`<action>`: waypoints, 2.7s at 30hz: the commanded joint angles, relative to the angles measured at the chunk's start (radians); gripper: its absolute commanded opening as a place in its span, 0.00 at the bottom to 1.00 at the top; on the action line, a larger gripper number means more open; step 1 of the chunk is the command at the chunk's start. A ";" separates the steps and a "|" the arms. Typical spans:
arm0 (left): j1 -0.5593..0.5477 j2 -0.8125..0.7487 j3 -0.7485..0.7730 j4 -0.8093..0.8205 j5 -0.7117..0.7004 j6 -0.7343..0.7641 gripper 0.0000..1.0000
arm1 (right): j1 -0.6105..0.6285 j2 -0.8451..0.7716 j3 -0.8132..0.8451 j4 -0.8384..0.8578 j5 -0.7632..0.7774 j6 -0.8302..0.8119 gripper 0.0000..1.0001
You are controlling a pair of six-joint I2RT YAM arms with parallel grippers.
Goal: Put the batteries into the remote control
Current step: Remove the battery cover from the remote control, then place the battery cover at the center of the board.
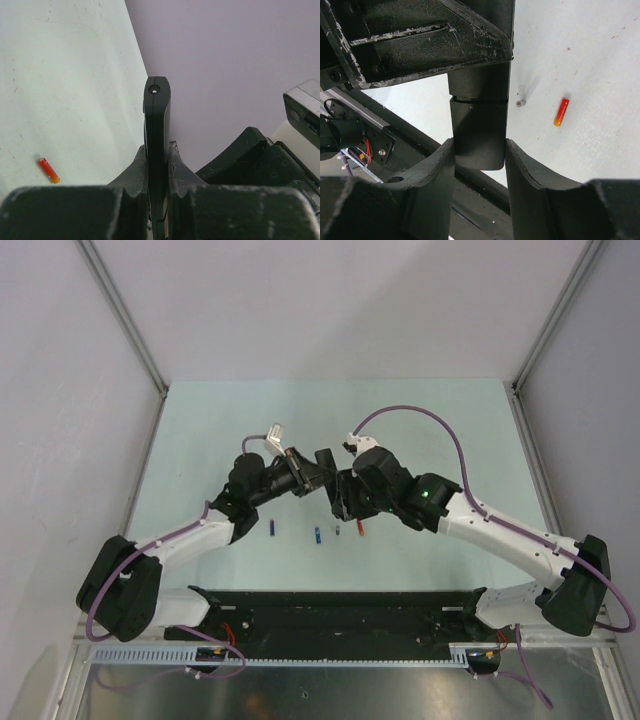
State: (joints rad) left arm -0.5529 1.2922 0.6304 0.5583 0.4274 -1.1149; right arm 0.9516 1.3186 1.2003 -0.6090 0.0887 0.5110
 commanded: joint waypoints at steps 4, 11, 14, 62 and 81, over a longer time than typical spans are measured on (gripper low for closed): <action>0.053 0.007 0.042 -0.001 -0.032 0.122 0.00 | -0.010 -0.025 0.044 -0.069 -0.061 -0.017 0.00; 0.074 0.018 0.045 -0.006 -0.026 0.104 0.00 | -0.011 -0.022 0.042 -0.074 -0.076 -0.022 0.00; 0.087 0.013 0.061 -0.008 -0.024 0.101 0.00 | -0.010 -0.019 0.044 -0.078 -0.079 -0.025 0.00; 0.199 -0.458 -0.284 -0.024 0.226 0.069 0.00 | -0.519 0.462 -0.073 0.089 0.155 -0.154 0.06; 0.206 -0.461 -0.287 -0.041 0.228 0.073 0.00 | -0.511 0.335 -0.084 0.060 0.148 -0.123 0.62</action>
State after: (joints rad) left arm -0.3565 0.8524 0.3458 0.5053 0.6395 -1.0389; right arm 0.4347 1.7561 1.1202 -0.5419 0.2268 0.3664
